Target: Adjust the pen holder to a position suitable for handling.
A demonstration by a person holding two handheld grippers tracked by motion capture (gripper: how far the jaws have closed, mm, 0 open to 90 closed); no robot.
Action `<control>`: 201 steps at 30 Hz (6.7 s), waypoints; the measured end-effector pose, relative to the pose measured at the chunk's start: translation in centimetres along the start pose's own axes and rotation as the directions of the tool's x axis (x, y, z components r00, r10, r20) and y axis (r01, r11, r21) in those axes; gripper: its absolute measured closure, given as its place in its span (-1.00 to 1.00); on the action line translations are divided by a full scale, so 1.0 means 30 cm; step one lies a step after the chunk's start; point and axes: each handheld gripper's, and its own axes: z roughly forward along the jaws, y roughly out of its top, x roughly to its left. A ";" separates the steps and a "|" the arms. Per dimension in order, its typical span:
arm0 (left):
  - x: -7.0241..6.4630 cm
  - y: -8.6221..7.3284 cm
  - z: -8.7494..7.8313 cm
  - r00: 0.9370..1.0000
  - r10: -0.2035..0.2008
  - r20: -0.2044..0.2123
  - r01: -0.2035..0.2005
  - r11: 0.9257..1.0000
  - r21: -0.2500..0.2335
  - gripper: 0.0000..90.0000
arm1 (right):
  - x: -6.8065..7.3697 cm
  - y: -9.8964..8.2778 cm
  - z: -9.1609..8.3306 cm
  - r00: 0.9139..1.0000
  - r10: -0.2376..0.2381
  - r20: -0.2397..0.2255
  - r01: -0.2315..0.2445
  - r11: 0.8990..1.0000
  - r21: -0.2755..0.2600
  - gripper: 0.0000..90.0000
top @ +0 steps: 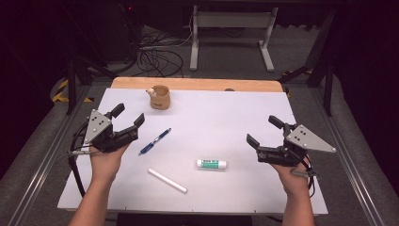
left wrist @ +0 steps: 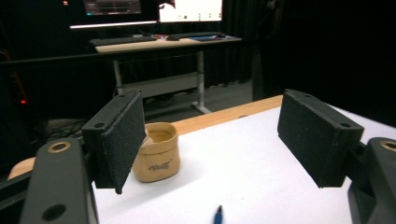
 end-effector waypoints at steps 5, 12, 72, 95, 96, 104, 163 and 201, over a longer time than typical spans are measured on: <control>0.012 -0.007 0.047 0.999 -0.031 -0.010 0.031 1.000 0.005 -0.42 | 0.002 0.003 -0.001 1.000 -0.010 0.006 0.010 1.000 0.004 -0.85; 0.027 -0.016 0.126 0.999 -0.028 -0.046 0.030 0.999 0.045 -0.40 | 0.004 0.003 0.002 1.000 -0.013 0.006 0.013 1.000 0.006 -0.85; 0.189 -0.101 0.592 0.952 -0.140 -0.274 0.188 0.969 0.160 -0.32 | 0.012 -0.008 0.030 1.000 -0.020 0.002 0.020 0.999 0.027 -0.85; 0.227 -0.213 0.686 0.924 -0.171 -0.341 0.270 0.924 0.270 -0.33 | 0.016 -0.009 0.035 1.000 -0.030 -0.010 0.030 0.999 0.023 -0.85; 0.227 -0.213 0.688 0.924 -0.174 -0.340 0.272 0.925 0.266 -0.32 | 0.017 -0.009 0.035 1.000 -0.027 -0.009 0.028 0.999 0.025 -0.85; 0.211 -0.211 0.692 0.933 -0.187 -0.306 0.271 0.927 0.258 0.15 | 0.020 -0.011 0.043 0.999 -0.034 -0.014 0.035 0.999 0.029 -0.85; -0.197 -0.179 0.429 0.931 -0.291 0.221 0.218 0.927 0.304 0.25 | 0.055 -0.014 0.079 0.998 -0.041 -0.046 0.042 0.998 0.040 -0.85; -0.169 -0.202 0.275 0.969 -0.093 0.231 0.027 0.962 0.273 -0.22 | 0.069 -0.014 0.088 0.997 -0.054 -0.058 0.057 0.997 0.045 -0.85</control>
